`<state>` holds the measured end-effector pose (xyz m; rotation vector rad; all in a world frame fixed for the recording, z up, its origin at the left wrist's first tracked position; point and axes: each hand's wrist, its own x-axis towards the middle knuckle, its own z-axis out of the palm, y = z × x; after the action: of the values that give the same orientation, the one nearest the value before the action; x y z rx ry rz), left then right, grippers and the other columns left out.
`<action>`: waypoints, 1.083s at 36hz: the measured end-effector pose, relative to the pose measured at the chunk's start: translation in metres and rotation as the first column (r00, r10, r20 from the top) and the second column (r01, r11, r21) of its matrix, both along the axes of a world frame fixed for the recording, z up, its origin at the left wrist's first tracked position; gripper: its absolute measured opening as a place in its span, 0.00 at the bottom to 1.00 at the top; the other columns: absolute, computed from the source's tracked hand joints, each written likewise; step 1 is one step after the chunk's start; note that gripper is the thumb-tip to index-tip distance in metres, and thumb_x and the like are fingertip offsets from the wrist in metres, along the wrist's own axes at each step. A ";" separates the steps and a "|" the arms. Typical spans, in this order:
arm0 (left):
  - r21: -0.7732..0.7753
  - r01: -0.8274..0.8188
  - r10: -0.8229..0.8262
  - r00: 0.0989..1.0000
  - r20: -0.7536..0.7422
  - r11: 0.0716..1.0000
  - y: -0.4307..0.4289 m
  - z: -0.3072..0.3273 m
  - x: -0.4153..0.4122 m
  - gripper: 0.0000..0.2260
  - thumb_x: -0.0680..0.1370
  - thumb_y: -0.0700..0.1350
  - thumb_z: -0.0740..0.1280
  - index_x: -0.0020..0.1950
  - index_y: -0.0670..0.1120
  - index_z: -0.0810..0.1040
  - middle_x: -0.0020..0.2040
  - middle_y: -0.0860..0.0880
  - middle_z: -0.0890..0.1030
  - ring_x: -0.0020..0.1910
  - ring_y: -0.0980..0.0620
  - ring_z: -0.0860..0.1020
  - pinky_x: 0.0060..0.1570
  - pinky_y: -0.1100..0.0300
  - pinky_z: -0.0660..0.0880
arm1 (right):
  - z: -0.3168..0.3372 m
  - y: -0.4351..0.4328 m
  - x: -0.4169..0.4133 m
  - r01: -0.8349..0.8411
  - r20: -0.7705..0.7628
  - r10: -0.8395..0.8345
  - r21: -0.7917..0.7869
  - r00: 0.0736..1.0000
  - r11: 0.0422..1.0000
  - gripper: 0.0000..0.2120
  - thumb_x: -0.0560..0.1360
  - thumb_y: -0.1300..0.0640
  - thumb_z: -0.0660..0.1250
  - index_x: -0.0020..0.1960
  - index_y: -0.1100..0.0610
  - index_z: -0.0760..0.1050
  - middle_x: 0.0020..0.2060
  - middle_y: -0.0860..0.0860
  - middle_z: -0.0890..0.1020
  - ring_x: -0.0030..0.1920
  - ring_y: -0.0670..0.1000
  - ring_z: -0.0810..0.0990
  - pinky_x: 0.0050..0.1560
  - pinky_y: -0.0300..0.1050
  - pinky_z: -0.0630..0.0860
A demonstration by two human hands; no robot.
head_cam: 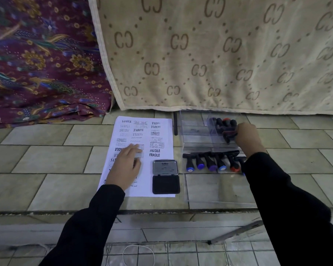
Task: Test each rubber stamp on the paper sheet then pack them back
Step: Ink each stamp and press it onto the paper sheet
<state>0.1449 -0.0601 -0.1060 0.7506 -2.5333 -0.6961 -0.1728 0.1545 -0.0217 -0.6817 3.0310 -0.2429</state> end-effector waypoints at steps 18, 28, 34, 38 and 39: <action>0.026 -0.005 0.005 1.000 -0.012 1.000 0.003 0.004 0.001 0.14 0.80 0.39 0.59 0.64 0.44 0.75 0.70 0.50 0.71 0.73 0.54 0.61 0.72 0.61 0.58 | 0.012 0.004 -0.002 -0.113 0.003 0.115 0.192 0.993 0.975 0.10 0.73 0.63 0.66 0.53 0.67 0.75 0.51 0.64 0.79 0.55 0.62 0.76 0.47 0.47 0.73; 0.012 0.007 -0.007 1.000 -0.010 1.000 0.001 0.004 0.001 0.13 0.79 0.38 0.60 0.62 0.46 0.76 0.69 0.50 0.71 0.73 0.54 0.61 0.71 0.59 0.59 | 0.046 0.010 0.027 -0.076 0.026 0.108 -0.553 0.994 0.829 0.16 0.70 0.64 0.71 0.55 0.57 0.72 0.50 0.53 0.78 0.46 0.53 0.76 0.41 0.35 0.72; 0.022 0.007 -0.006 1.000 -0.021 1.000 0.004 0.006 0.002 0.13 0.80 0.39 0.59 0.62 0.46 0.76 0.69 0.50 0.71 0.73 0.54 0.61 0.71 0.61 0.58 | 0.050 0.001 0.100 -0.112 0.197 0.449 -0.812 0.871 0.573 0.16 0.68 0.70 0.72 0.50 0.55 0.75 0.44 0.51 0.80 0.41 0.44 0.80 0.46 0.34 0.76; 0.034 0.007 -0.006 1.000 -0.025 0.999 0.004 0.007 0.001 0.13 0.80 0.39 0.59 0.62 0.46 0.76 0.69 0.51 0.71 0.73 0.54 0.61 0.71 0.62 0.58 | 0.031 -0.004 0.148 -0.181 0.239 0.605 -0.816 0.759 0.550 0.18 0.69 0.73 0.70 0.48 0.51 0.75 0.46 0.51 0.81 0.46 0.48 0.82 0.51 0.39 0.79; 0.041 0.007 -0.006 1.000 -0.026 0.999 0.004 0.007 0.002 0.13 0.80 0.39 0.59 0.62 0.46 0.76 0.69 0.51 0.70 0.73 0.54 0.61 0.71 0.61 0.58 | 0.024 -0.006 0.157 -0.198 0.250 0.625 -0.807 0.739 0.557 0.20 0.69 0.73 0.69 0.47 0.49 0.75 0.46 0.50 0.81 0.46 0.50 0.82 0.50 0.41 0.80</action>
<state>0.1466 -0.0560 -0.0994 0.7426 -2.5063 -0.7567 -0.0155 0.1486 0.0024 -1.1359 2.0404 -1.4304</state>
